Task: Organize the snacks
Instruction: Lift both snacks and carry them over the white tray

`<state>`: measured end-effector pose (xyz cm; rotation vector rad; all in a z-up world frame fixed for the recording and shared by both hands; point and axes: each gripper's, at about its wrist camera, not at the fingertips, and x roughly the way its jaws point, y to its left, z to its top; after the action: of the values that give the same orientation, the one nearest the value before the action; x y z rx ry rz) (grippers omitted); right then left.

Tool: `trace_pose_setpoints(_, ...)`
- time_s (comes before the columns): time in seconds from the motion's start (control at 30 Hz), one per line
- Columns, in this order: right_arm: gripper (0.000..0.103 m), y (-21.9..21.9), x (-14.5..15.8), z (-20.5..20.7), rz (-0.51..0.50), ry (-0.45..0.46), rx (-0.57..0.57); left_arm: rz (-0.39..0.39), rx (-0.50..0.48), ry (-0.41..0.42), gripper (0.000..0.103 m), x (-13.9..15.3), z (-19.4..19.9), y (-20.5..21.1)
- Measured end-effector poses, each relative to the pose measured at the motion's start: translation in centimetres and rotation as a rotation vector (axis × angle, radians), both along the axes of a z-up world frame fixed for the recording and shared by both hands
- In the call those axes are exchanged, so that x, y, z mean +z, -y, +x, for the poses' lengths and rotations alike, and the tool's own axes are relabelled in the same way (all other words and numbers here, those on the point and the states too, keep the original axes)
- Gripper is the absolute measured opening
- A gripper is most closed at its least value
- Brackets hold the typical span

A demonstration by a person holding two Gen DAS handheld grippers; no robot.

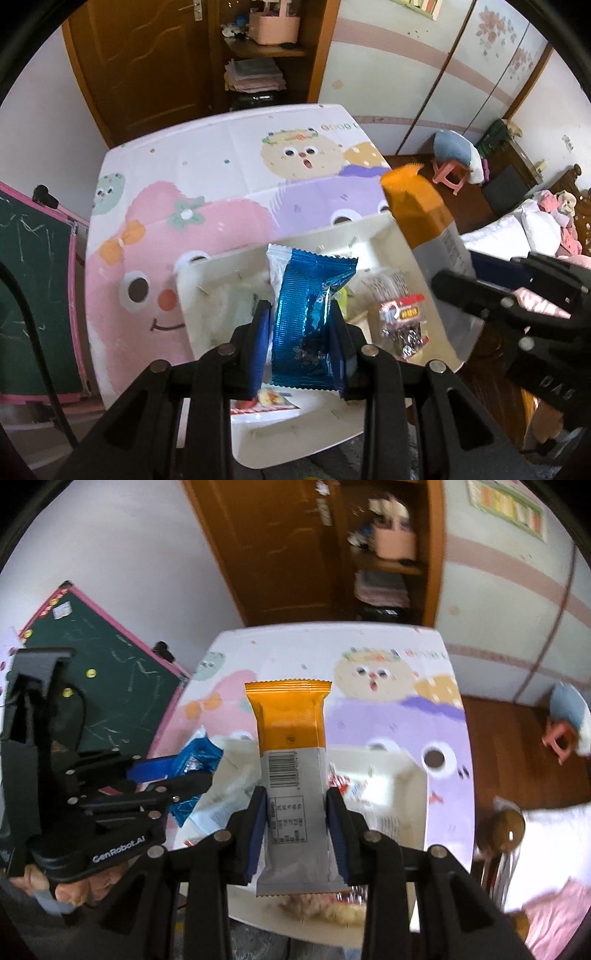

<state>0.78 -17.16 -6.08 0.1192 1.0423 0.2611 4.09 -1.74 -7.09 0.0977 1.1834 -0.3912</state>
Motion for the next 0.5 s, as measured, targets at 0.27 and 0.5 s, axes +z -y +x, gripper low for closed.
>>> trace_pose_setpoints(0.27, 0.033, 0.3, -3.9, -1.9, -0.009, -0.107, -0.036, 0.036, -0.001, -0.050, 0.027, -2.9, -0.9, 1.4)
trace_pose_setpoints(0.5, 0.034, -0.2, -4.9, -2.0, -0.036, -0.115, -0.039, 0.065, 0.013, -0.049, 0.028, -3.6, -0.9, 1.4)
